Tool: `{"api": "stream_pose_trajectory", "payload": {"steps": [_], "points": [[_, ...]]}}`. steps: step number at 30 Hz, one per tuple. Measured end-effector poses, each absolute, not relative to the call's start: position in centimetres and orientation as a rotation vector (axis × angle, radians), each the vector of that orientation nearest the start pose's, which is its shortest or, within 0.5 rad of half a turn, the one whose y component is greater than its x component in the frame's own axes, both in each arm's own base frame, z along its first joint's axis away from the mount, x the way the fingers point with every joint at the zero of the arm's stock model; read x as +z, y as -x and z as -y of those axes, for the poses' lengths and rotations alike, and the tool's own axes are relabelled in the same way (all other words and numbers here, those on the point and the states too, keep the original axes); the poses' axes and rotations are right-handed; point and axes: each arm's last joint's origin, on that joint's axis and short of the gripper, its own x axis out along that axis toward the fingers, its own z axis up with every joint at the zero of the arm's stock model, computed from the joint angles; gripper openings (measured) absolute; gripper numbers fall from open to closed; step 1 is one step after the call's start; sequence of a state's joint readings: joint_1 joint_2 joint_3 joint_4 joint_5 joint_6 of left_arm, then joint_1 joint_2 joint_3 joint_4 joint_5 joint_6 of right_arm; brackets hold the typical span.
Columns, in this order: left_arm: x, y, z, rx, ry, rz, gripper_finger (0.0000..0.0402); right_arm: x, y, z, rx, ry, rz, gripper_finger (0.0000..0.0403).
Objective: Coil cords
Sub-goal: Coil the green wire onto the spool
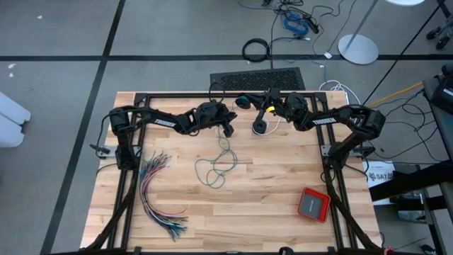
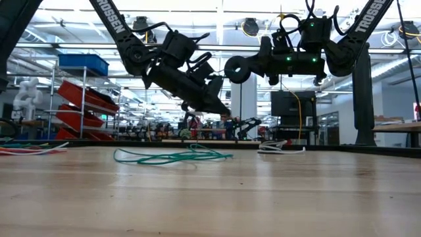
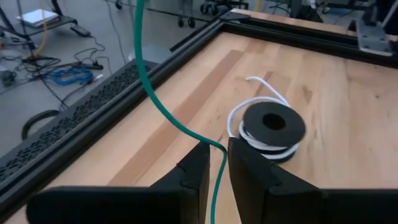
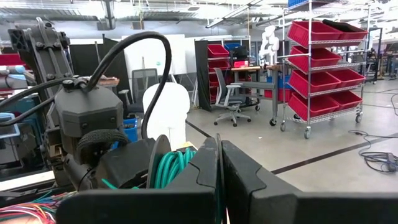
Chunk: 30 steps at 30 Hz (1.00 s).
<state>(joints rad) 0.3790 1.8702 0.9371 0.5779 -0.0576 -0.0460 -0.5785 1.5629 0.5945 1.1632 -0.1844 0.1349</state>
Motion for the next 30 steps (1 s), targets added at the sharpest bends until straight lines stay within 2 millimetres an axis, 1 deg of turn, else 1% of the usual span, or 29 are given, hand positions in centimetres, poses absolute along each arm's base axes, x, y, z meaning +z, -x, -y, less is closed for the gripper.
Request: {"api": "stream_pose_trajectory", "payload": {"steps": [11, 14, 18, 21, 24, 27, 30], "points": [[16.1, -35.5, -14.4, 0.466, 0.097, -0.339, 0.0063, 21.8, -25.5, 16.0, -0.379, -0.060, 0.208, 0.0000], [15.9, -35.8, -14.4, 0.463, 0.107, -0.327, 0.0063, 21.8, -25.5, 16.0, -0.379, -0.060, 0.208, 0.0000], [15.2, -36.4, -14.6, 0.463, 0.126, -0.345, 0.0063, 21.8, -25.5, 16.0, -0.379, -0.060, 0.208, 0.0000], [15.3, -36.5, -14.7, 0.462, 0.125, -0.333, 0.0063, 21.8, -25.5, 16.0, -0.379, -0.060, 0.208, 0.0000], [15.3, -36.5, -14.7, 0.464, 0.125, -0.332, 0.0048, 21.8, -25.5, 16.0, -0.379, -0.060, 0.207, 0.0000], [15.3, -36.6, -14.4, 0.477, 0.118, -0.328, 0.0012, 21.8, -25.5, 16.0, -0.380, -0.055, 0.205, 0.0000], [15.4, -36.8, -13.9, 0.502, 0.105, -0.315, 0.0007, 21.8, -25.5, 16.0, -0.380, -0.053, 0.205, 0.0000]]}}
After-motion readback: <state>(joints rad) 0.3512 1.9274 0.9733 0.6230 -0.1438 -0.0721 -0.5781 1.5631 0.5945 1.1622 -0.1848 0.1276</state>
